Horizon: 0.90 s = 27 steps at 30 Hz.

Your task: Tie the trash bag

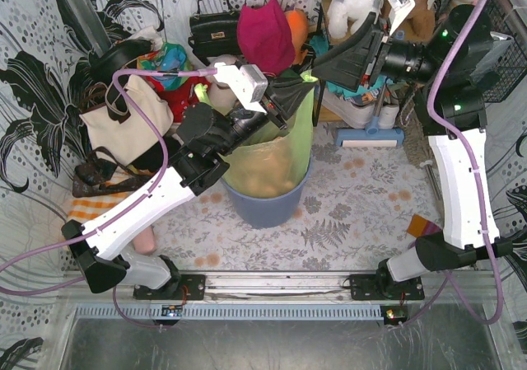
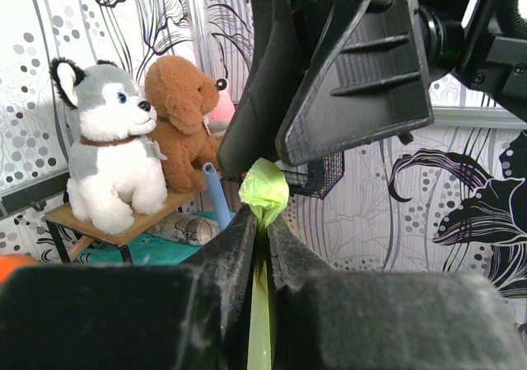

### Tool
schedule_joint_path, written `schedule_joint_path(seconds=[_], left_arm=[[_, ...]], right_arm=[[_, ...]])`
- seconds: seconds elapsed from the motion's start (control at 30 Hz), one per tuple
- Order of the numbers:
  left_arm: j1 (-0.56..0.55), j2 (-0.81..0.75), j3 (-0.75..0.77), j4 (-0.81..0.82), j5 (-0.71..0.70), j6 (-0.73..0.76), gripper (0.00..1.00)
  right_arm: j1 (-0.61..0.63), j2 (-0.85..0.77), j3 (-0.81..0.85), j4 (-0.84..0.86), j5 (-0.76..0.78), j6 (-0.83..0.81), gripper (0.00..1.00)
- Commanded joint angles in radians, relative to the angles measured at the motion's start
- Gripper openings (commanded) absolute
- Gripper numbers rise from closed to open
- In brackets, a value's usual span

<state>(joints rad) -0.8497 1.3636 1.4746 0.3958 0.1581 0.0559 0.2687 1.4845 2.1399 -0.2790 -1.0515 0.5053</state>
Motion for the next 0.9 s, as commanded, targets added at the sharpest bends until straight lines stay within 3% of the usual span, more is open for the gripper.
schedule_joint_path(seconds=[0.0, 0.13, 0.3, 0.33, 0.4, 0.5, 0.57, 0.87], left_arm=[[0.008, -0.007, 0.036, 0.032, 0.011, -0.011, 0.17], [0.008, -0.002, 0.035, 0.031, 0.010, -0.013, 0.17], [0.008, 0.000, 0.038, 0.028, 0.003, -0.009, 0.17], [0.008, 0.001, 0.040, 0.025, 0.001, -0.007, 0.17], [0.008, 0.001, 0.042, 0.023, 0.000, -0.007, 0.20], [0.008, -0.005, 0.035, 0.038, -0.007, -0.013, 0.41], [0.008, -0.008, 0.039, 0.043, -0.006, -0.014, 0.49], [0.008, 0.008, 0.076, 0.029, 0.003, -0.014, 0.42]], right_arm=[[-0.002, -0.019, -0.020, -0.009, -0.019, -0.022, 0.44], [-0.002, -0.014, -0.018, -0.009, -0.022, -0.021, 0.33], [-0.001, -0.010, -0.005, -0.003, -0.027, -0.015, 0.02], [-0.001, -0.012, -0.005, 0.001, -0.024, -0.012, 0.00], [-0.001, -0.017, -0.008, 0.012, -0.019, -0.006, 0.00], [-0.001, -0.029, -0.020, 0.040, -0.010, 0.008, 0.00], [-0.001, -0.033, -0.024, 0.054, -0.009, 0.017, 0.00], [-0.001, -0.042, -0.033, 0.066, -0.009, 0.023, 0.00]])
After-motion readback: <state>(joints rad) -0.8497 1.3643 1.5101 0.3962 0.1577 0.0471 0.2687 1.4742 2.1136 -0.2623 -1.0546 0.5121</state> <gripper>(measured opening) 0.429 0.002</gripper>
